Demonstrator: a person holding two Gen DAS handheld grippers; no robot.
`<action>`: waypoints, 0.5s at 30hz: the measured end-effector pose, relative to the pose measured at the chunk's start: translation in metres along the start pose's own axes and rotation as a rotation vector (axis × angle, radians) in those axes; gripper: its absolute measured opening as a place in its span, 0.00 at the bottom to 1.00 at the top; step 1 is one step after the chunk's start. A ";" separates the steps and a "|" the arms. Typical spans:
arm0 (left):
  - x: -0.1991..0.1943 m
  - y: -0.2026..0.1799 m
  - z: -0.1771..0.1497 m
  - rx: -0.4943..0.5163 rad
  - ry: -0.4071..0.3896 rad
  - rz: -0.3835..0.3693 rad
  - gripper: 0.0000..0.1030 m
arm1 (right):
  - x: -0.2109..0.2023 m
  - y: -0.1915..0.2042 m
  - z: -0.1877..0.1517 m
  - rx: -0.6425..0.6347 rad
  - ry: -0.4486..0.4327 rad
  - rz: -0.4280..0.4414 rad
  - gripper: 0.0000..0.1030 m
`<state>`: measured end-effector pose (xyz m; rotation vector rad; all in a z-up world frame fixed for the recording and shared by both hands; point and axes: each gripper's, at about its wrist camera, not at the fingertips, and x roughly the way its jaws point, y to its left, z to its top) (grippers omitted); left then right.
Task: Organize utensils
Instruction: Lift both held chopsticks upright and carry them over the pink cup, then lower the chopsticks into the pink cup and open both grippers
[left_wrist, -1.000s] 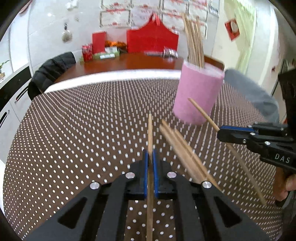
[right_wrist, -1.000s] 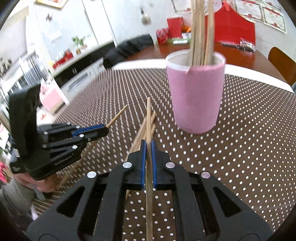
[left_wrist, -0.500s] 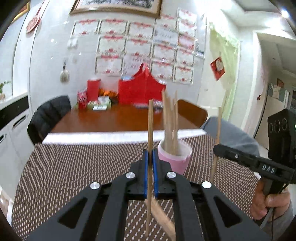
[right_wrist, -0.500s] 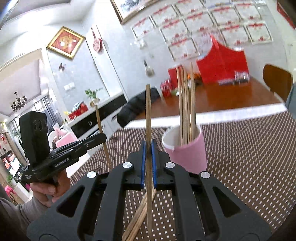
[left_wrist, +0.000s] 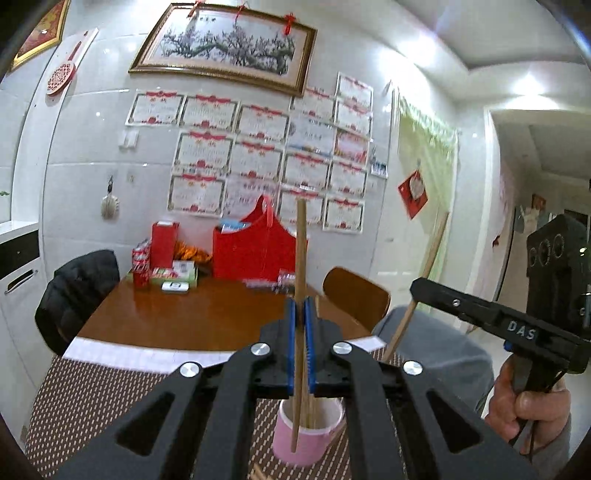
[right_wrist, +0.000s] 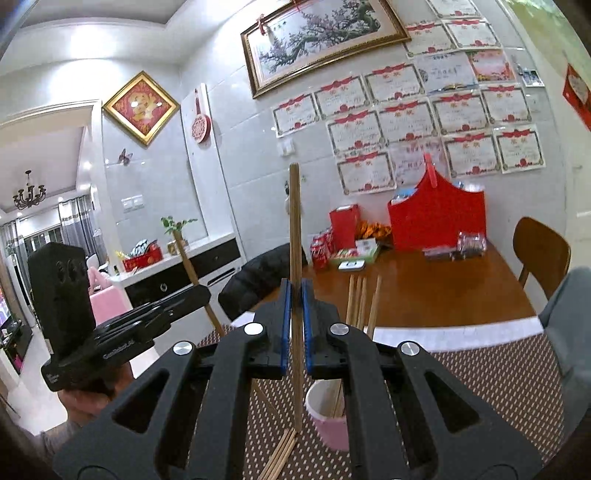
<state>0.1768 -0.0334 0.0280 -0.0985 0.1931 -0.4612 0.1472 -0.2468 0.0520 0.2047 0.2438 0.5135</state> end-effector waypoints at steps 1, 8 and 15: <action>0.003 -0.001 0.005 -0.002 -0.009 -0.007 0.05 | 0.002 -0.003 0.007 0.002 -0.012 -0.006 0.06; 0.034 -0.007 0.019 -0.001 -0.017 -0.031 0.05 | 0.013 -0.023 0.026 0.005 -0.049 -0.040 0.06; 0.065 -0.001 0.002 -0.029 0.047 -0.034 0.05 | 0.037 -0.047 0.016 0.033 -0.010 -0.053 0.06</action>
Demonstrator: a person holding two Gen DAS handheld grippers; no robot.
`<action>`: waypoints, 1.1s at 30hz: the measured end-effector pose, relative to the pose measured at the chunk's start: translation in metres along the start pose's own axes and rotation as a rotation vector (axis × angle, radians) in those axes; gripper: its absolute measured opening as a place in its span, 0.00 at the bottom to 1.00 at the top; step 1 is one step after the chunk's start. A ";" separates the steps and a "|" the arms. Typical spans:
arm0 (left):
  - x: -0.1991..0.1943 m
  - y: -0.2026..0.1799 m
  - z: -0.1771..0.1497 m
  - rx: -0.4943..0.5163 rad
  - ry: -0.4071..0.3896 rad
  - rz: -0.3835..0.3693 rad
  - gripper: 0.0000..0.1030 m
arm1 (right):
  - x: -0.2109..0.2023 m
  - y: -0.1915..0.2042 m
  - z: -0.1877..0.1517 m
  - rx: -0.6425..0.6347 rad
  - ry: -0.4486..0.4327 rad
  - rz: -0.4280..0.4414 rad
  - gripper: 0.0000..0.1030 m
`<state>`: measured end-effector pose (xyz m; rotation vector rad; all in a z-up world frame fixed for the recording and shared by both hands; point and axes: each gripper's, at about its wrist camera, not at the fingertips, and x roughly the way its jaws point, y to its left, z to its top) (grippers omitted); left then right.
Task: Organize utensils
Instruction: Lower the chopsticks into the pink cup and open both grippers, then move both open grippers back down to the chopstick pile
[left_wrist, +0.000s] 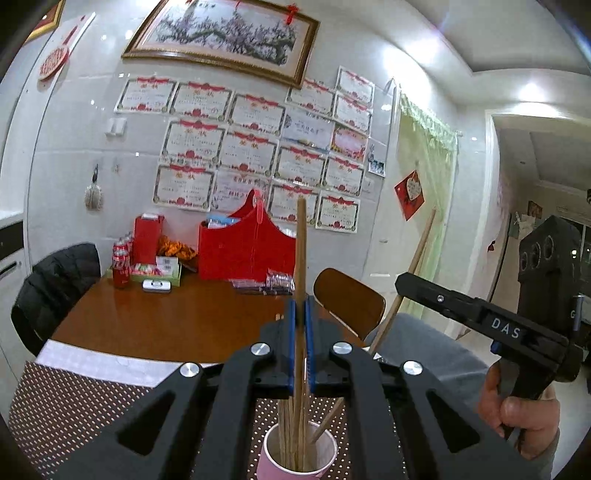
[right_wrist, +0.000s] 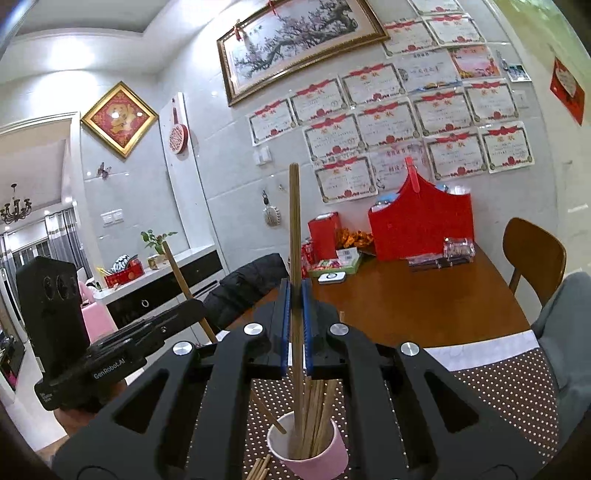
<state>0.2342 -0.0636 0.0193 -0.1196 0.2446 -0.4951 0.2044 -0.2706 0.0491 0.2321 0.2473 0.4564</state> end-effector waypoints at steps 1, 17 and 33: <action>0.004 0.001 -0.002 0.004 0.011 0.006 0.05 | 0.003 -0.001 -0.002 -0.003 0.007 -0.004 0.06; 0.042 0.010 -0.030 0.040 0.219 0.083 0.61 | 0.049 -0.031 -0.034 0.116 0.176 -0.062 0.95; -0.004 -0.001 -0.019 0.085 0.174 0.160 0.71 | 0.011 -0.024 -0.022 0.118 0.115 -0.156 0.95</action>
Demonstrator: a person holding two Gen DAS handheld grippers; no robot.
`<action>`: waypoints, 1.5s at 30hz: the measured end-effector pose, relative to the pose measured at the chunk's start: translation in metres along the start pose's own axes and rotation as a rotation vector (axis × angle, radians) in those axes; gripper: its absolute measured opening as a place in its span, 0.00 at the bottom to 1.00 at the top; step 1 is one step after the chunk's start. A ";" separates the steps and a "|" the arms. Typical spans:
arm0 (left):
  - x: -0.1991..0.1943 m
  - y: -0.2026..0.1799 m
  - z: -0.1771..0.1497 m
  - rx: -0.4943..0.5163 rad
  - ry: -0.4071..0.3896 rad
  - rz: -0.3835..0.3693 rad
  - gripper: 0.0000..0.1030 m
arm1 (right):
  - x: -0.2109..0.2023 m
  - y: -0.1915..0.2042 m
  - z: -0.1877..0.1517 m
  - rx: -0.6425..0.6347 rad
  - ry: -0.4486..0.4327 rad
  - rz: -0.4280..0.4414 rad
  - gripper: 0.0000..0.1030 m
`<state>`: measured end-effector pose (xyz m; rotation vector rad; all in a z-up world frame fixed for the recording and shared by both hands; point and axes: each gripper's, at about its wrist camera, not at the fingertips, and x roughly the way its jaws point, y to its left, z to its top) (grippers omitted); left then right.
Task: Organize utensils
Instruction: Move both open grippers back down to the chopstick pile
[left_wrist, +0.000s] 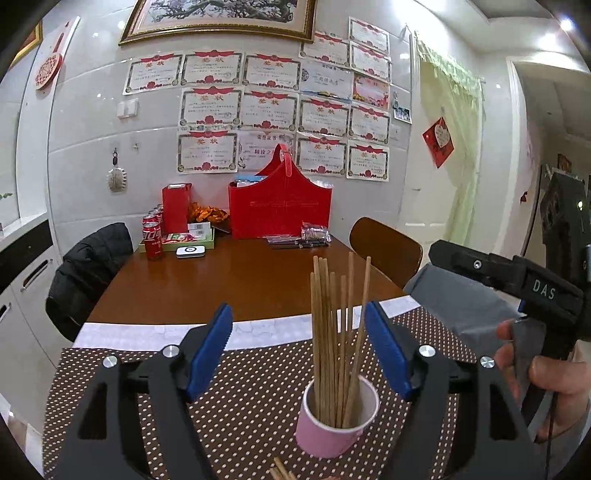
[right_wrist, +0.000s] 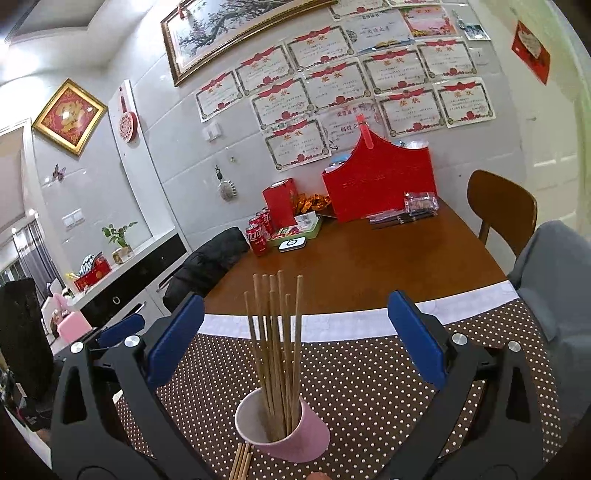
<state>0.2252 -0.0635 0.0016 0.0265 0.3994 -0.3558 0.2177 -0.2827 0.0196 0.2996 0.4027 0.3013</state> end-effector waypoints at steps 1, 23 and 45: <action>-0.004 0.000 -0.001 0.008 0.003 0.012 0.71 | -0.002 0.003 -0.003 -0.003 0.004 -0.006 0.95; -0.040 0.025 -0.116 0.021 0.229 0.085 0.75 | -0.025 0.009 -0.112 0.009 0.201 -0.005 0.95; -0.014 -0.005 -0.213 0.070 0.498 0.117 0.75 | -0.018 -0.012 -0.142 0.049 0.277 0.016 0.95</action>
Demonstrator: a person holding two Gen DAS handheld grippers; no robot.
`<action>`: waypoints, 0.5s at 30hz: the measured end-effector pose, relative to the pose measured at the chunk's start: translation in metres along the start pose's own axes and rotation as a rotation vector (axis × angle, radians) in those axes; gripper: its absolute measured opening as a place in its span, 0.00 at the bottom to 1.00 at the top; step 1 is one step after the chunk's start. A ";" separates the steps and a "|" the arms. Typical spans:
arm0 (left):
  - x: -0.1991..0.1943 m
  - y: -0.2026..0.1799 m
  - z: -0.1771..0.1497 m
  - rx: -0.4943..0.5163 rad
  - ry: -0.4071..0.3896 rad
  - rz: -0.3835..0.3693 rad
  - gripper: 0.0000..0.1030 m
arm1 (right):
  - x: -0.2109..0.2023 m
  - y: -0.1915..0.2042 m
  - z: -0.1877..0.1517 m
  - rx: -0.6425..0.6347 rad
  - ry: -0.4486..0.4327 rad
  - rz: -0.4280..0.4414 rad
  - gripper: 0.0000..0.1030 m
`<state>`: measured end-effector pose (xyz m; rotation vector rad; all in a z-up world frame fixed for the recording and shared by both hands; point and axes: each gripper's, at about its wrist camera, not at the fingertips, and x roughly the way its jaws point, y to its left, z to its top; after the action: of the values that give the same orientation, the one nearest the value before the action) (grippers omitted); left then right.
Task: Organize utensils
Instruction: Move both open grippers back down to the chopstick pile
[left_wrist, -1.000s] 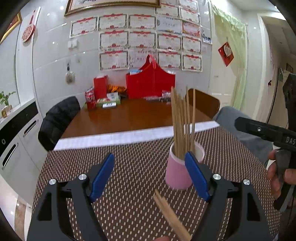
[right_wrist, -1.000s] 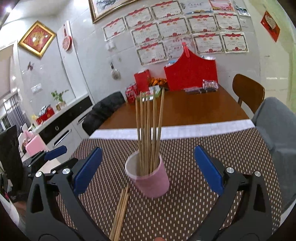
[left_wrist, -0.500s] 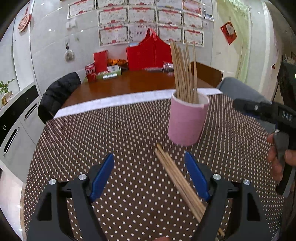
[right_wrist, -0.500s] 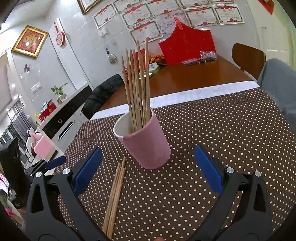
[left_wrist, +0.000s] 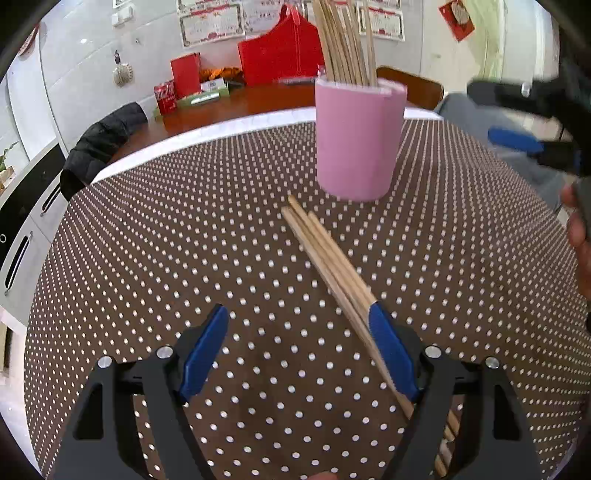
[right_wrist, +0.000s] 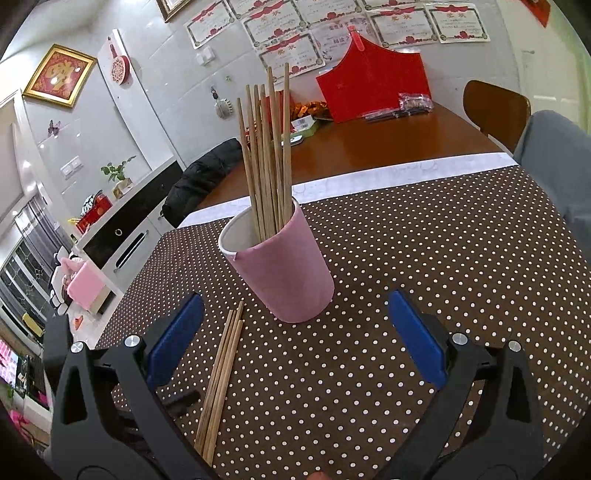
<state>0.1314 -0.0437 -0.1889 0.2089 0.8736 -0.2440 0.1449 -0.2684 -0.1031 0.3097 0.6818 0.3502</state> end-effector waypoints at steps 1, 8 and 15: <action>0.002 -0.001 -0.001 0.001 0.011 0.009 0.75 | 0.000 0.000 0.000 -0.001 0.001 0.001 0.95; 0.003 -0.003 -0.007 -0.029 0.004 0.031 0.79 | 0.003 0.003 0.001 0.000 0.007 -0.002 0.95; 0.005 -0.012 -0.005 -0.031 -0.003 0.068 0.85 | 0.006 0.004 0.000 -0.004 0.017 0.001 0.95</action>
<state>0.1277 -0.0544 -0.1966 0.2092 0.8649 -0.1674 0.1491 -0.2625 -0.1050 0.3032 0.6979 0.3552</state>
